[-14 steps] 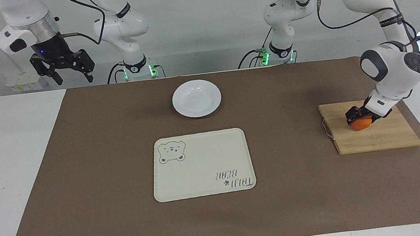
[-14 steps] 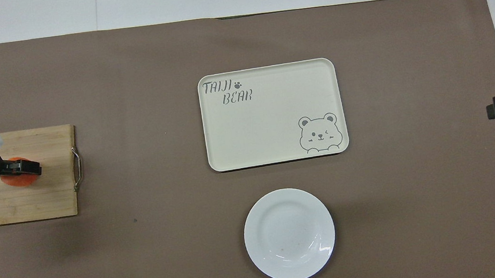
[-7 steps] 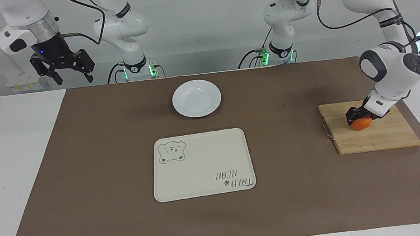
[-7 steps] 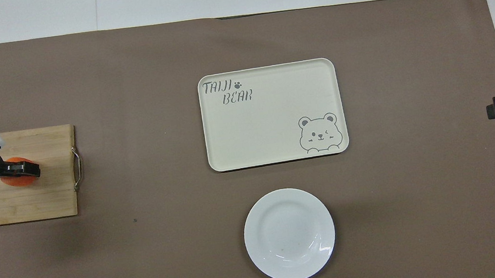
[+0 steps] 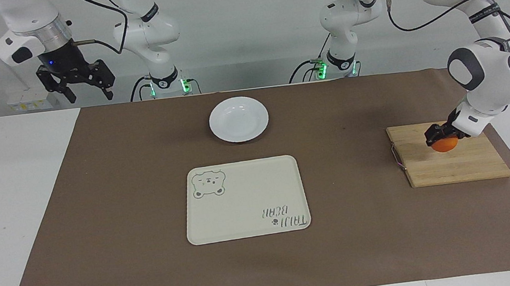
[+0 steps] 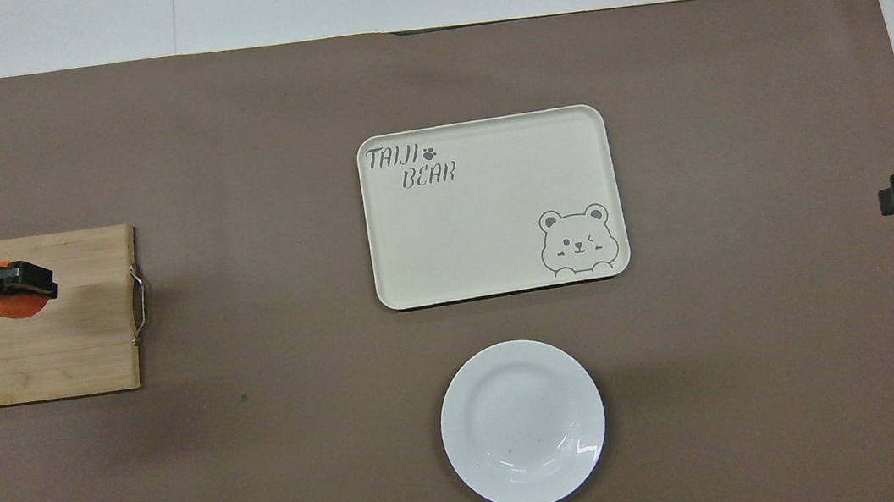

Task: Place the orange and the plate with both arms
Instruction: 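Lift the orange with the left gripper and carry it toward the plate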

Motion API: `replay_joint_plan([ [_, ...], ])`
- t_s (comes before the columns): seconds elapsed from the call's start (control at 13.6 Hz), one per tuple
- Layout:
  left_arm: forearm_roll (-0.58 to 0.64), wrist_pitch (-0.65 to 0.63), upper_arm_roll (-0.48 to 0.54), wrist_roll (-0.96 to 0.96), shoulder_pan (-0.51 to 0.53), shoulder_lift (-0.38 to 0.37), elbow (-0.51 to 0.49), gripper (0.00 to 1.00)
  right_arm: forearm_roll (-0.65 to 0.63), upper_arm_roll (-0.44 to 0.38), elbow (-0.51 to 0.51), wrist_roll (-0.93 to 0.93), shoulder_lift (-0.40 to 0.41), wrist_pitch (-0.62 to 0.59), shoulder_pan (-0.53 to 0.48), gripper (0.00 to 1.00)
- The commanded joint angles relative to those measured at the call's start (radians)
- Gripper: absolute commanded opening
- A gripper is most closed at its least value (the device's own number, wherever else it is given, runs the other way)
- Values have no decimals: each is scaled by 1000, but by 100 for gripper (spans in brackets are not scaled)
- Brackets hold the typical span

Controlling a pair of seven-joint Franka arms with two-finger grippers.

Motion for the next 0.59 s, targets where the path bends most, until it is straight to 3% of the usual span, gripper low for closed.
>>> replay_joint_plan([
  [0.0, -7, -96, 10, -111, -52, -45, 61, 0, -9, 9, 3, 20, 0, 6, -7, 100],
  [0.37, 3, -306, 10, -248, -132, -71, 223, 0, -9, 9, 3, 20, 0, 6, -7, 100],
  [0.52, 4, -351, 8, -254, -152, -114, 237, 0, -9, 9, 3, 20, 0, 7, -7, 100],
])
